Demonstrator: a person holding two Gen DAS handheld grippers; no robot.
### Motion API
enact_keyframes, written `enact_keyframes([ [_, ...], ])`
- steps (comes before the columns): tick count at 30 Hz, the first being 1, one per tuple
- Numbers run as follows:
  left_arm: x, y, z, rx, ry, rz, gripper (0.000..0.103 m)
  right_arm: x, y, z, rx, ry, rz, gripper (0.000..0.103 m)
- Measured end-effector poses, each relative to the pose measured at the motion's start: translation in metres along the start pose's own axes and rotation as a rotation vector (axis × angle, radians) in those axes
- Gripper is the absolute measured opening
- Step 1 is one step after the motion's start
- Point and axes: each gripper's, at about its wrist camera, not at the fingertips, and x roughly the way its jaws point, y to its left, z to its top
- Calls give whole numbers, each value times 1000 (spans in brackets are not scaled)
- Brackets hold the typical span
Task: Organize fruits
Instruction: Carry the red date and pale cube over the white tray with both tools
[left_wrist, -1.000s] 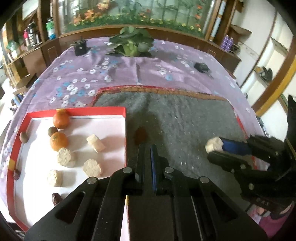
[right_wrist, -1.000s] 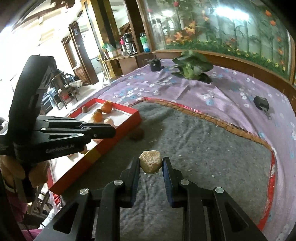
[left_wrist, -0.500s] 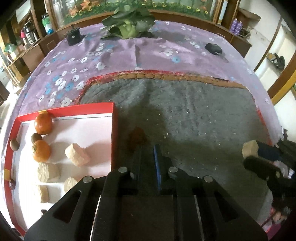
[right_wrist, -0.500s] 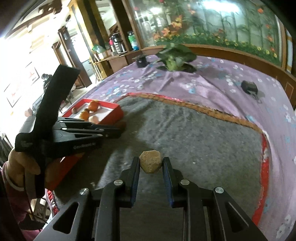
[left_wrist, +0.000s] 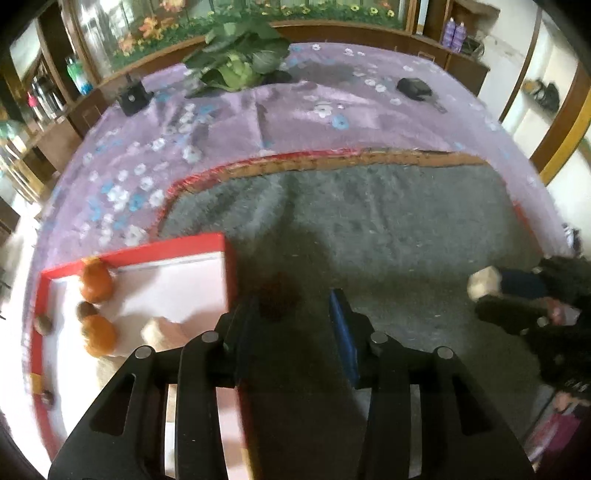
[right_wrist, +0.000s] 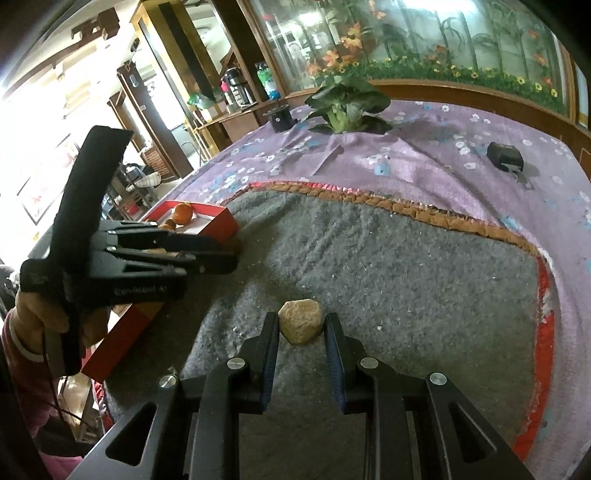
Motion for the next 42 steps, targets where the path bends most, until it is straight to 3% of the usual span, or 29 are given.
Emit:
enact_keyframes([
  [7, 3, -3, -1, 41, 2, 18, 40, 6, -4, -1, 2, 20, 10, 24],
  [11, 9, -12, -2, 77, 41, -20, 40, 6, -5, -1, 0, 21, 14, 24],
  [13, 13, -12, -1, 87, 41, 22, 39, 7, -6, -1, 2, 23, 13, 24],
  [16, 17, -4, 2, 32, 57, -7, 39, 7, -7, -2, 5, 26, 12, 24],
  [22, 22, -15, 1, 100, 50, 48, 39, 9, -6, -2, -5, 36, 16, 24],
  [25, 22, -9, 1, 92, 54, 11, 31, 10, -4, -3, -16, 38, 17, 24],
  [26, 21, -9, 0, 92, 50, 19, 21, 10, -3, -2, -17, 37, 19, 24],
  [27, 20, -10, -1, 99, 42, 37, 17, 10, -2, -2, -18, 34, 20, 24],
  [36, 1, -7, -11, 46, -2, -1, 17, 0, 12, 1, -44, 14, 8, 24],
  [42, -30, -3, -25, -6, -73, -2, 17, -7, 32, 4, -63, 0, 13, 24],
])
